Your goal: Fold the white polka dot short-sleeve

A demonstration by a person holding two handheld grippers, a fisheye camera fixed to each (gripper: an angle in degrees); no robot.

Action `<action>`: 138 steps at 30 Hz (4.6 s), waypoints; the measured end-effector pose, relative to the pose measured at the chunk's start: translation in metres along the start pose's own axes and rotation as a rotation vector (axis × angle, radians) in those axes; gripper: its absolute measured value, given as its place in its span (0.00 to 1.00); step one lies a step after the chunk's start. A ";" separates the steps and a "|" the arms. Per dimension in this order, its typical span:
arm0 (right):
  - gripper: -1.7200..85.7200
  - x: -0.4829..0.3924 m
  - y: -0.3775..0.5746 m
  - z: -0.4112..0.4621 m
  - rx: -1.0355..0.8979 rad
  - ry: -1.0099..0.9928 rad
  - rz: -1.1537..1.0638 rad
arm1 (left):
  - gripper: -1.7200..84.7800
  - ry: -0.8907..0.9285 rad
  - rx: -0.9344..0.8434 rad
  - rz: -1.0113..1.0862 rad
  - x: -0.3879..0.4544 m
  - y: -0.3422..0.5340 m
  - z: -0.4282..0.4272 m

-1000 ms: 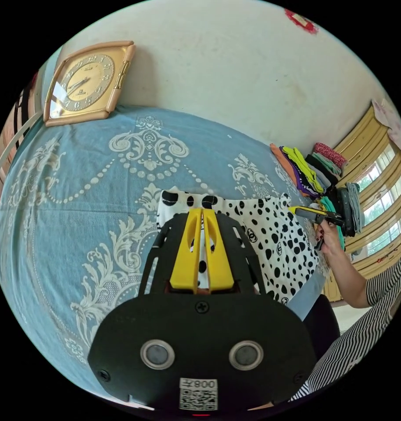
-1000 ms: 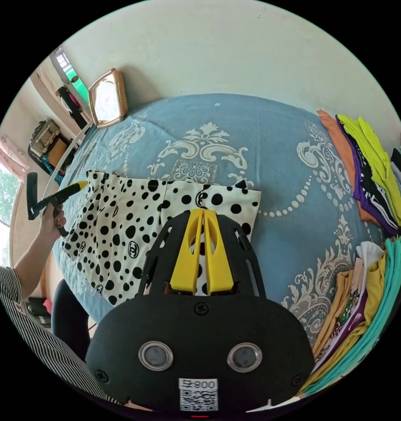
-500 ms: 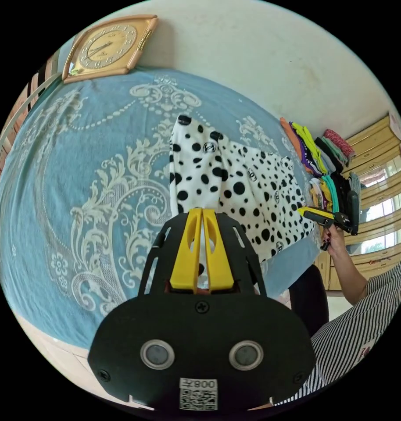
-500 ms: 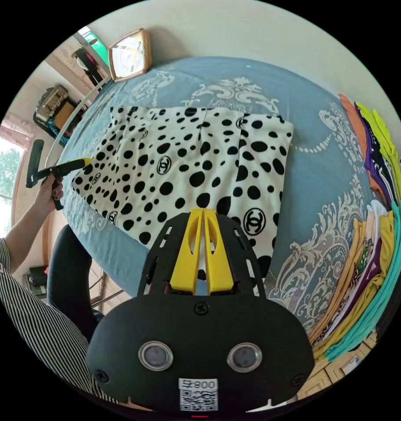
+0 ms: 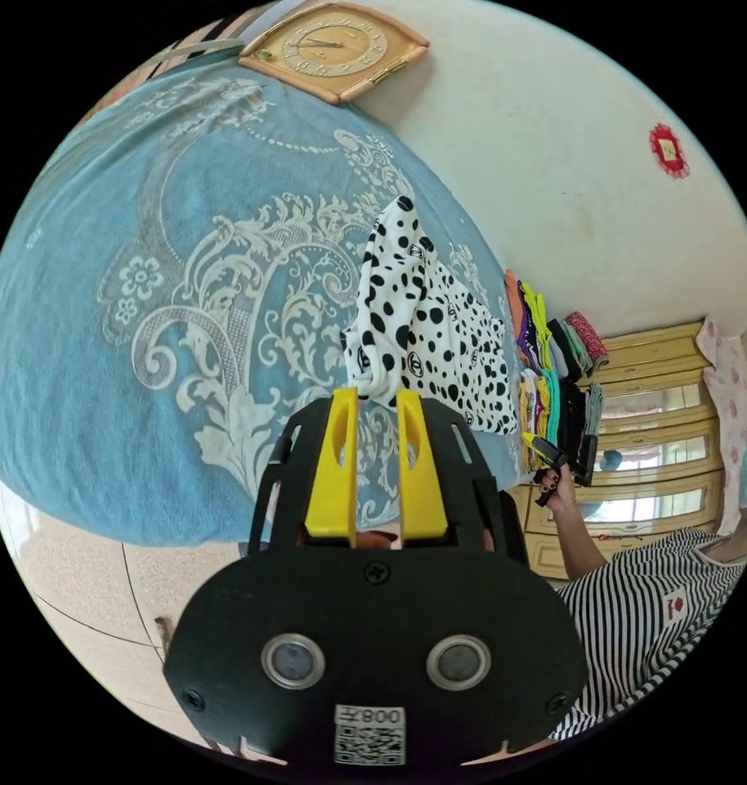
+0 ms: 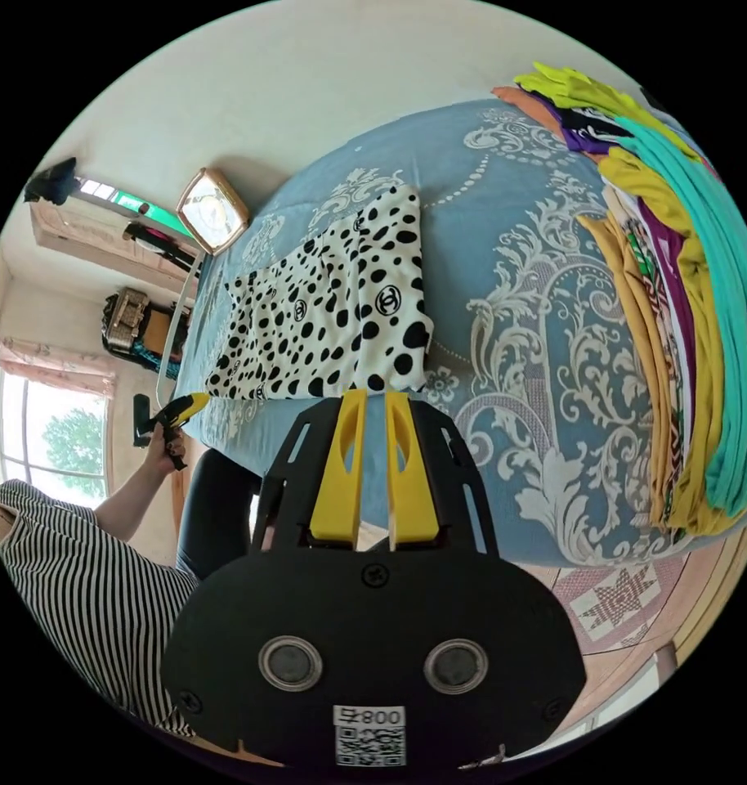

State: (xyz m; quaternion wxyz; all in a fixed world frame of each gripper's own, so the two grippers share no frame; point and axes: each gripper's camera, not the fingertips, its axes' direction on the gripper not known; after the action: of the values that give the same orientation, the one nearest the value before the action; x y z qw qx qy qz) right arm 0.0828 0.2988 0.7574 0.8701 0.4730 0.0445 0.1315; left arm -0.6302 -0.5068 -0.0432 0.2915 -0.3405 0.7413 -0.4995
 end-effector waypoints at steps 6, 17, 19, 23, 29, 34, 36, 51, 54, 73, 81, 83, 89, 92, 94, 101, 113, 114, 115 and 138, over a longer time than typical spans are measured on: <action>0.09 0.029 0.016 0.006 0.013 0.008 0.034 | 0.10 -0.057 -0.052 -0.007 -0.001 -0.004 0.009; 0.04 0.055 0.010 0.028 -0.026 0.000 -0.005 | 0.04 -0.057 -0.063 0.026 0.011 -0.005 0.008; 0.04 0.058 0.011 0.024 -0.025 -0.005 -0.018 | 0.04 -0.028 -0.046 0.046 0.014 -0.004 -0.003; 0.03 0.065 0.014 0.009 -0.012 -0.052 -0.048 | 0.03 -0.023 -0.048 0.116 0.023 -0.003 -0.018; 0.03 0.080 0.016 0.036 -0.112 -0.084 -0.008 | 0.03 -0.041 -0.128 0.056 0.014 0.002 0.017; 0.03 0.089 0.023 0.035 -0.098 -0.102 0.037 | 0.03 -0.059 -0.103 0.040 0.029 0.013 0.025; 0.02 0.091 0.029 0.030 -0.086 -0.071 0.060 | 0.03 -0.101 -0.081 0.033 0.038 0.021 0.022; 0.02 -0.018 0.011 0.094 -0.190 0.422 -0.191 | 0.02 -0.320 -0.170 0.177 0.160 0.015 0.144; 0.02 -0.022 0.012 0.098 -0.180 0.425 -0.200 | 0.02 -0.292 -0.152 0.147 0.172 0.019 0.149; 0.09 0.096 0.044 0.100 -0.002 -0.068 0.145 | 0.11 -0.078 -0.377 0.739 0.441 0.061 0.343; 0.05 0.114 0.041 0.107 0.041 -0.208 0.117 | 0.14 -0.135 -0.424 1.017 0.562 0.091 0.444; 0.04 0.115 0.037 0.103 0.061 -0.290 0.096 | 0.15 -0.161 -0.430 1.058 0.582 0.097 0.466; 0.04 0.109 0.021 0.105 0.053 -0.331 0.038 | 0.10 -0.288 -0.386 1.067 0.617 0.101 0.511; 0.05 0.111 0.013 0.105 0.060 -0.329 0.020 | 0.06 -0.305 -0.341 1.027 0.616 0.095 0.508; 0.06 0.121 0.008 0.102 0.088 -0.332 0.040 | 0.05 -0.293 -0.319 0.980 0.612 0.088 0.501; 0.10 0.166 -0.052 0.123 0.129 -0.478 0.146 | 0.04 -0.177 -0.251 0.806 0.593 0.068 0.478; 0.13 0.147 -0.190 0.173 0.041 -0.388 0.186 | 0.04 -0.114 -0.267 0.809 0.584 0.065 0.479; 0.13 0.144 -0.195 0.176 0.029 -0.370 0.186 | 0.04 -0.103 -0.272 0.809 0.581 0.065 0.479; 0.13 0.139 -0.206 0.180 0.010 -0.353 0.179 | 0.04 -0.100 -0.275 0.810 0.580 0.064 0.480; 0.05 0.003 -0.319 0.180 -0.010 -0.332 0.084 | 0.04 0.034 -0.266 0.769 0.491 0.042 0.402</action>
State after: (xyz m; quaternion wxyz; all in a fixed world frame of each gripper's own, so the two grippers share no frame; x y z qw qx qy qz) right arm 0.1813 -0.0121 0.5899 0.8615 0.4854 -0.1202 0.0880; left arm -0.6224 -1.1049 -0.2611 0.3983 -0.0648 0.8775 -0.2593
